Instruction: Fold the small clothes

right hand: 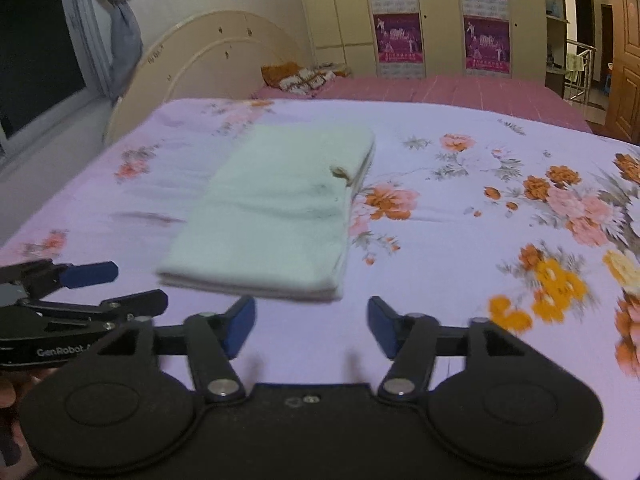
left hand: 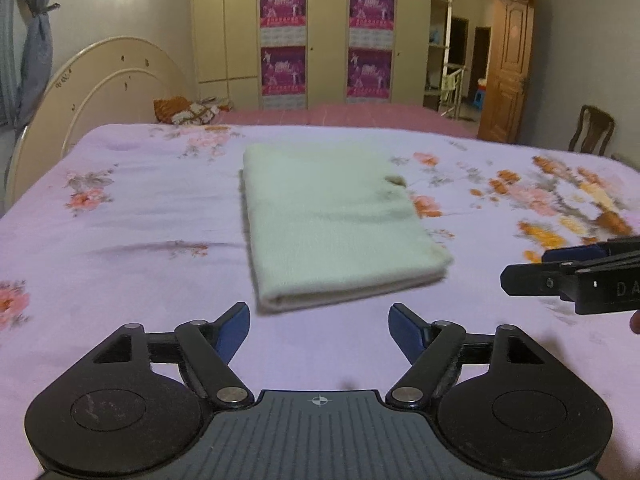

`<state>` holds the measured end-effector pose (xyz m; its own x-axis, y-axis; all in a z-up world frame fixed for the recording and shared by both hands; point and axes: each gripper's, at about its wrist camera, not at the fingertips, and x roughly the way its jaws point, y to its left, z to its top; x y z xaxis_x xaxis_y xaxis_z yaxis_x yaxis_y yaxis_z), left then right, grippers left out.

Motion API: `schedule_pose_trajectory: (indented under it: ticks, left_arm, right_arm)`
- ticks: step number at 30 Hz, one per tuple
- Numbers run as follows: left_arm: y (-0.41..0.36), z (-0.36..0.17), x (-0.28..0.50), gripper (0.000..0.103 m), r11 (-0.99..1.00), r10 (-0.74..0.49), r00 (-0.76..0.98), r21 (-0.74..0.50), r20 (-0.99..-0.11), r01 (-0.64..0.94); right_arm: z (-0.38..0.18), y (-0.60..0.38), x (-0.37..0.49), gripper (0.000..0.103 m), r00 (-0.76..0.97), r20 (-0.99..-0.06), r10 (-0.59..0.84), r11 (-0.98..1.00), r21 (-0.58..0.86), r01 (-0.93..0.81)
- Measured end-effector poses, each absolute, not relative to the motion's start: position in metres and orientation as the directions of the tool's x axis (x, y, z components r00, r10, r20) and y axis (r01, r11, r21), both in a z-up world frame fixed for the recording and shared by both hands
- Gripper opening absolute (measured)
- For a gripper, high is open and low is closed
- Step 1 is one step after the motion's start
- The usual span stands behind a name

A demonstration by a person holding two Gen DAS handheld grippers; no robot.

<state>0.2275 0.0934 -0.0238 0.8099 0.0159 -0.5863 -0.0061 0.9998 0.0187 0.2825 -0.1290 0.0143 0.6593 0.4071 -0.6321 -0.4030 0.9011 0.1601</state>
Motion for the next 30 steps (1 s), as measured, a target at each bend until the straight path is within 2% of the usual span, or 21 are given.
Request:
schedule_pose_trajectory:
  ticks: [2,4,9,13,30]
  left_arm:
    - [0.094,-0.015,0.206,0.081,1.0,0.004,0.819,0.006,-0.574,-0.001]
    - [0.094,-0.007,0.191,0.084,1.0,0.001,0.827,0.002,-0.561,0.0]
    - [0.097,0.016,0.153,0.089,1.0,-0.017,0.852,-0.024,-0.523,0.005]
    - [0.095,0.034,0.124,0.099,1.0,-0.015,0.875,-0.017,-0.485,0.008]
    - [0.109,0.067,0.032,0.103,0.995,-0.043,0.919,-0.104,-0.391,0.002]
  right_arm:
    - [0.022,-0.132,0.264,0.076,0.673,-0.619,0.405,0.905,0.169,-0.39]
    - [0.029,-0.133,0.245,0.084,0.688,-0.607,0.398,0.911,0.174,-0.374]
    - [0.046,-0.131,0.204,0.093,0.732,-0.576,0.364,0.928,0.155,-0.34]
    - [0.06,-0.131,0.174,0.099,0.765,-0.551,0.333,0.94,0.132,-0.314]
    - [0.1,-0.12,0.08,0.101,0.85,-0.444,0.283,0.956,0.063,-0.286]
